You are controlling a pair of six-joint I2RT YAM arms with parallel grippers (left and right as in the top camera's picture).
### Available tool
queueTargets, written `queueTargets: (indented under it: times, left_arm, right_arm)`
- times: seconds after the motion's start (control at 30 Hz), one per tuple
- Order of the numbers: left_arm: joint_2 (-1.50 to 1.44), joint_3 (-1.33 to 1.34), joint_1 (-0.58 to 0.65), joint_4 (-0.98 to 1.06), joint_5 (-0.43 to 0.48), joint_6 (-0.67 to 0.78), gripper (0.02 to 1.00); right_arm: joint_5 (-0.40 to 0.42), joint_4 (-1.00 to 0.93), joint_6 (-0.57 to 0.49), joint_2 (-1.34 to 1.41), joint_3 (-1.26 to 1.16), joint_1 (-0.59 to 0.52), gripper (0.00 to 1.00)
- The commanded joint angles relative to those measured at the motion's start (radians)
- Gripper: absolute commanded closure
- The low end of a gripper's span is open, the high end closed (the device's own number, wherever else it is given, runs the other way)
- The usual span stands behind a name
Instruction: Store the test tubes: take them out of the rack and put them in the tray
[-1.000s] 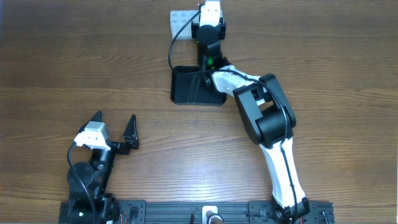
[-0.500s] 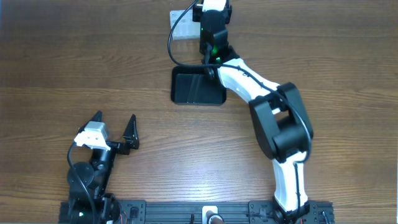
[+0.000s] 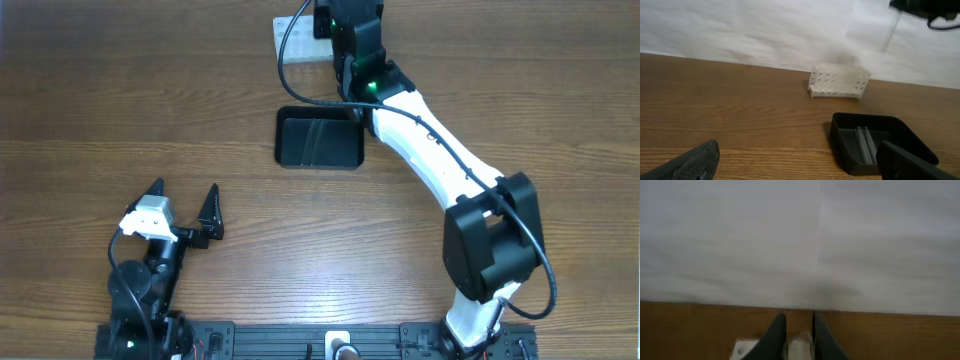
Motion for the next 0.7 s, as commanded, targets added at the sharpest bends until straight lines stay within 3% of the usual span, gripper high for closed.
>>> queueTargets:
  times: [0.03,0.23,0.7]
  left_arm:
    - [-0.008,-0.004,-0.004,-0.002,-0.004,-0.014,0.018]
    - [-0.008,-0.004,-0.004,-0.003,-0.005,-0.014,0.018]
    - [-0.008,-0.004,-0.004,-0.003,-0.005,-0.013,0.02]
  right_arm:
    - [-0.033,-0.171,0.084,-0.009,0.007,0.027,0.989]
    - [-0.067,-0.372,0.216,-0.009,-0.01,0.066,0.989]
    - [-0.068,-0.428,0.245,-0.009,-0.188,0.09,0.991]
